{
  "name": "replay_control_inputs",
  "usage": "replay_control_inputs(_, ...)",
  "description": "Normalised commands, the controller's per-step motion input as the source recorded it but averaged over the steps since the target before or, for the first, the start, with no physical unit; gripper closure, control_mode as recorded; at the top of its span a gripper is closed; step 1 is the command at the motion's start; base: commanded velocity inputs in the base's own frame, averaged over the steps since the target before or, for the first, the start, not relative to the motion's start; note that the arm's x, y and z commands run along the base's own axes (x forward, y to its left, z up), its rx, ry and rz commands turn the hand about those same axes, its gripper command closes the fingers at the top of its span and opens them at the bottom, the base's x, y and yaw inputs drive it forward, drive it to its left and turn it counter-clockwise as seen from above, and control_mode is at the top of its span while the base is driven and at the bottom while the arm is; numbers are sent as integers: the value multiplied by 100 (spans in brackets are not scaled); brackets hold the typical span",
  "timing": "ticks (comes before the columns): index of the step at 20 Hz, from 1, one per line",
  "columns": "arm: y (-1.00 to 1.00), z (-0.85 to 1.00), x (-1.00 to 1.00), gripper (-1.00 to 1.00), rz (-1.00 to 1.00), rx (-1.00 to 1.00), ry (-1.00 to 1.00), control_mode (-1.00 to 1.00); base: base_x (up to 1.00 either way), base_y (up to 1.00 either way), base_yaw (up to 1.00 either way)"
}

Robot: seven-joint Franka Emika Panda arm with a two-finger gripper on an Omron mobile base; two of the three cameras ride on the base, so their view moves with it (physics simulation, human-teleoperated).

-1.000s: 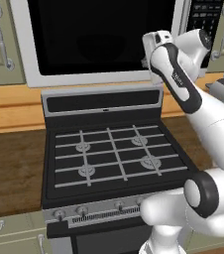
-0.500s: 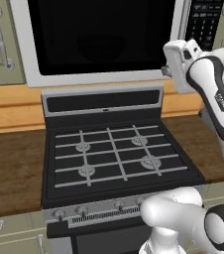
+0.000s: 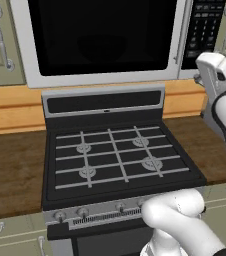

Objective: Open the microwave, place the bowl with waffle inside the microwave, then close the microwave door and turn it on.

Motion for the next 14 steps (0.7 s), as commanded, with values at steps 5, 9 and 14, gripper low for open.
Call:
replay_control_inputs(5,-95,40,-4,100,-6,30,8,-100,0,0,0)
replay_control_inputs(9,-44,46,1,100,0,29,0,-100,0,0,0)
replay_control_inputs(14,3,20,12,100,1,7,0,-100,0,0,0)
